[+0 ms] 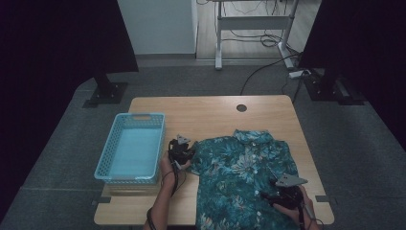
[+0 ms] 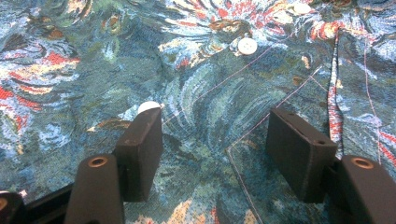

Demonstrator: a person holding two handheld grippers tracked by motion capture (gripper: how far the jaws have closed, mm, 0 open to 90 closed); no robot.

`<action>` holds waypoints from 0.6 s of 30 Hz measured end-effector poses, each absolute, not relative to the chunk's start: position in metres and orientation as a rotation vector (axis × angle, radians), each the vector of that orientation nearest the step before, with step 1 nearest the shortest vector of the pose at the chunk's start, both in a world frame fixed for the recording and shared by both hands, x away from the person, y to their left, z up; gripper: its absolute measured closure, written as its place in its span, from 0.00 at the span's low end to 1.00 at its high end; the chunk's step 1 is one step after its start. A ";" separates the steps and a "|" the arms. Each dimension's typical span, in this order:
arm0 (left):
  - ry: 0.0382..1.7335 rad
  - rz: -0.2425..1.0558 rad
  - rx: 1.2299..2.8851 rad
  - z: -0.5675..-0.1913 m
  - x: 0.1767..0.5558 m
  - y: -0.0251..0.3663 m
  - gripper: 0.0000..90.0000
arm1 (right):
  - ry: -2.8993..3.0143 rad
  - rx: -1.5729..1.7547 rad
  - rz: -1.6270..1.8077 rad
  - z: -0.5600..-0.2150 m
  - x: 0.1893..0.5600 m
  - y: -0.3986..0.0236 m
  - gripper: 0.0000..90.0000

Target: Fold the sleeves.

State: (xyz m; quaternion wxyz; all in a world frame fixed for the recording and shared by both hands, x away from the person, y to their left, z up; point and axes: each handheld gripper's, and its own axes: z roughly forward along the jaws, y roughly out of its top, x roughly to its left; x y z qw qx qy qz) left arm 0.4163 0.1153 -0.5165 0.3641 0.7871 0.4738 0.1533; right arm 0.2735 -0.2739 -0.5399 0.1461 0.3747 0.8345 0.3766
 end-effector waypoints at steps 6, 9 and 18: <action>1.182 0.415 1.989 -0.492 0.409 0.119 0.99 | 2.398 1.089 1.070 -0.540 0.273 -0.272 0.37; 1.161 0.420 1.983 -0.484 0.407 0.120 0.98 | 2.393 1.098 1.066 -0.540 0.273 -0.272 0.36; 1.164 0.424 1.967 -0.475 0.404 0.129 0.98 | 2.349 1.102 1.106 -0.530 0.270 -0.276 0.35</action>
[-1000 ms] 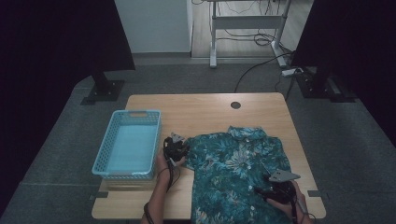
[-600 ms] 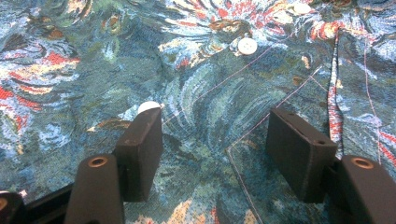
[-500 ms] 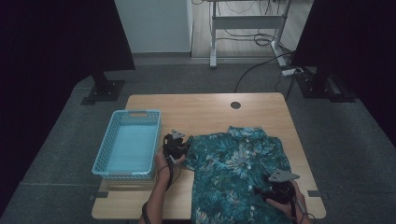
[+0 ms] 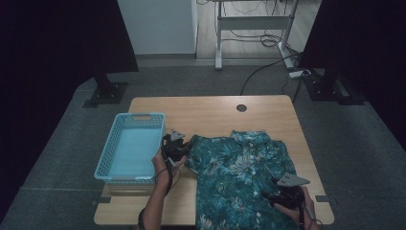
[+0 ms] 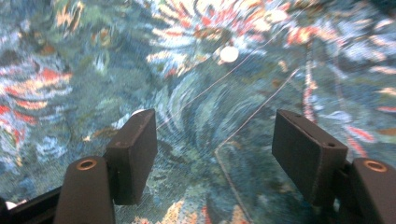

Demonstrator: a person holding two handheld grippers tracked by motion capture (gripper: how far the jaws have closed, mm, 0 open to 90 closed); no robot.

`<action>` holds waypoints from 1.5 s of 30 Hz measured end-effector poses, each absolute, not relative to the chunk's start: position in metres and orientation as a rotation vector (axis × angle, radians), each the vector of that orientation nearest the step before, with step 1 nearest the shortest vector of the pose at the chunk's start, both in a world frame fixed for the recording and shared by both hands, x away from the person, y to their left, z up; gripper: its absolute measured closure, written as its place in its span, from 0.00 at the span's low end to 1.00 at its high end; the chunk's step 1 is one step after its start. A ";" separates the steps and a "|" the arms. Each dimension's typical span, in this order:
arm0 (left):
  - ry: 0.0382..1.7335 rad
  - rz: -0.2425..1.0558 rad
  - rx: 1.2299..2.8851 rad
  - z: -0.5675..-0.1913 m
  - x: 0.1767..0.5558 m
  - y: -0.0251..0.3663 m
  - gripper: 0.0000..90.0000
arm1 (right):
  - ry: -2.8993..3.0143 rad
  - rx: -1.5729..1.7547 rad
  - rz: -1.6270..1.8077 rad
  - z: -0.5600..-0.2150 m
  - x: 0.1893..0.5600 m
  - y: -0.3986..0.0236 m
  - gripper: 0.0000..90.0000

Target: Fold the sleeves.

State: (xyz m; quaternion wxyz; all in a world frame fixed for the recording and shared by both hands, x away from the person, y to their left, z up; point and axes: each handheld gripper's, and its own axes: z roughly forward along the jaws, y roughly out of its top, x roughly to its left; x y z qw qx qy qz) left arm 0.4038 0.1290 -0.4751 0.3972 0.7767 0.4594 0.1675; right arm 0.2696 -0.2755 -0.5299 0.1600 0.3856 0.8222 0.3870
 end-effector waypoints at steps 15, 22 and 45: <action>1.170 0.510 2.041 -0.466 0.404 0.139 0.99 | 2.349 1.131 1.103 -0.529 0.271 -0.284 0.35; 1.153 0.508 2.044 -0.464 0.402 0.135 0.99 | 2.384 1.136 1.039 -0.535 0.274 -0.279 0.35; 1.075 0.460 2.086 -0.459 0.395 0.099 0.98 | 2.385 1.126 1.043 -0.538 0.275 -0.275 0.36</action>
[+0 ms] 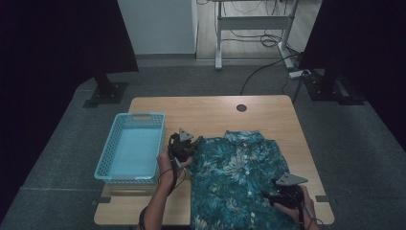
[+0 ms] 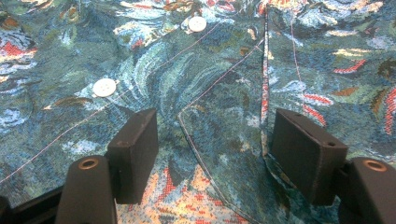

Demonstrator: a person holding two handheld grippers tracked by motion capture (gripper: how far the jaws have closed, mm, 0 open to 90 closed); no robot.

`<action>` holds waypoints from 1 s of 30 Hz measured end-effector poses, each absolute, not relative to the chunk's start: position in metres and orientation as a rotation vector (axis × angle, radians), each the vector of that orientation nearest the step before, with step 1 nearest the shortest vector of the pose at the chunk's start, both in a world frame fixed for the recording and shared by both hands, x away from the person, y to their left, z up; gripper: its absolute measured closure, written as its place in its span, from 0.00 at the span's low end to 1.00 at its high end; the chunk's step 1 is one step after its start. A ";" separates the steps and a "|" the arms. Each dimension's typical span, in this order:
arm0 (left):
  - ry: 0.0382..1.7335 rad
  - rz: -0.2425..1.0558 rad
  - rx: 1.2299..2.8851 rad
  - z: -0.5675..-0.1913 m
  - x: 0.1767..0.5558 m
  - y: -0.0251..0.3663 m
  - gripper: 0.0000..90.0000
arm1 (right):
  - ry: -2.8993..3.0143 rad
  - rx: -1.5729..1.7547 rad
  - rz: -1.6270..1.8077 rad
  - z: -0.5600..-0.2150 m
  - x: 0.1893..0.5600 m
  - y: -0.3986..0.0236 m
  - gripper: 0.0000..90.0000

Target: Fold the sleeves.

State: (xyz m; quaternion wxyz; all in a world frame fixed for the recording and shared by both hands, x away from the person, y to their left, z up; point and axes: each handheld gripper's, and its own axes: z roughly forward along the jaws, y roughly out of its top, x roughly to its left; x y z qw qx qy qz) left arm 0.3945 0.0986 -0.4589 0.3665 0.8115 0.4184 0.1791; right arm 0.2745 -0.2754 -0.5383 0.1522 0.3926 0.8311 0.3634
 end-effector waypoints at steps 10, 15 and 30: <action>1.070 0.432 2.107 -0.464 0.396 0.084 0.98 | 2.385 1.117 1.051 -0.539 0.274 -0.276 0.36; 1.069 0.422 2.121 -0.468 0.397 0.074 0.98 | 2.386 1.115 1.051 -0.539 0.274 -0.277 0.36; 1.080 0.381 2.146 -0.484 0.405 0.049 0.97 | 2.385 1.111 1.057 -0.539 0.274 -0.277 0.36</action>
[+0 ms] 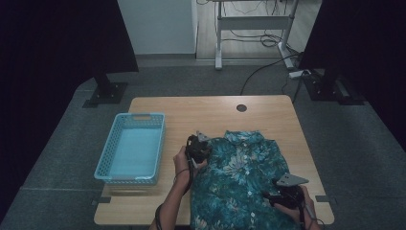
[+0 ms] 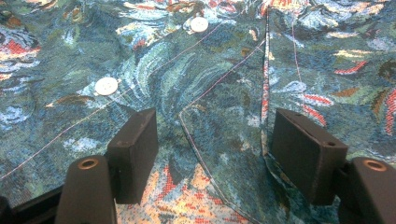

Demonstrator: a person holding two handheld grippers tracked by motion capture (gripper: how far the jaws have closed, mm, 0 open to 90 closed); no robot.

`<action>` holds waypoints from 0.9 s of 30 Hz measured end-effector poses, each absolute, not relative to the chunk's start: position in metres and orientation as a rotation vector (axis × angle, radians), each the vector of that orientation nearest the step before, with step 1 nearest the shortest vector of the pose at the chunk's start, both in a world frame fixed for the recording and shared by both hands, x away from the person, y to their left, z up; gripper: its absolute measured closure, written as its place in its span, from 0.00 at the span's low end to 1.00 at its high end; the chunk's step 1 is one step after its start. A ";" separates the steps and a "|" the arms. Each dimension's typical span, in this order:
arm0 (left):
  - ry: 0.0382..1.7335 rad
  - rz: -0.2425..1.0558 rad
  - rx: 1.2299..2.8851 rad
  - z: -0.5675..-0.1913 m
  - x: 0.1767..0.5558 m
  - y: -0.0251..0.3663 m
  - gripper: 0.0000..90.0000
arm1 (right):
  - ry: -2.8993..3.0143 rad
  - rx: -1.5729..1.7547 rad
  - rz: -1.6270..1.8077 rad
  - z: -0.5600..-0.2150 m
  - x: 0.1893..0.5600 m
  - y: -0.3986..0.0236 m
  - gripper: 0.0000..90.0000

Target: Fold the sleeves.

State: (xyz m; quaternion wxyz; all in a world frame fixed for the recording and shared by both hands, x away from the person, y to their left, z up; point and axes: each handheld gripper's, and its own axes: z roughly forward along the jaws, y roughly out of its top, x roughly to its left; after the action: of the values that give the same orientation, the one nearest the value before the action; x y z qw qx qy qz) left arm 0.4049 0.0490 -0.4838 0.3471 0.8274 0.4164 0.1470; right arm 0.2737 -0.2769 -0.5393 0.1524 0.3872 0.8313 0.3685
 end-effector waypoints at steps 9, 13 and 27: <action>1.114 0.357 2.161 -0.495 0.413 0.037 0.96 | 2.386 1.107 1.059 -0.539 0.274 -0.277 0.36; 1.124 0.358 2.173 -0.503 0.415 0.028 0.95 | 2.387 1.107 1.059 -0.539 0.274 -0.277 0.35; 1.138 0.323 2.122 -0.502 0.410 0.026 0.63 | 2.390 1.101 1.062 -0.540 0.274 -0.278 0.35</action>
State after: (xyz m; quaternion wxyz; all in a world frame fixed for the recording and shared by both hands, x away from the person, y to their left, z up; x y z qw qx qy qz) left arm 0.4098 0.0261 -0.5021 0.3489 0.8186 0.4390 0.1246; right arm 0.2737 -0.2778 -0.5395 0.1515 0.3835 0.8325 0.3699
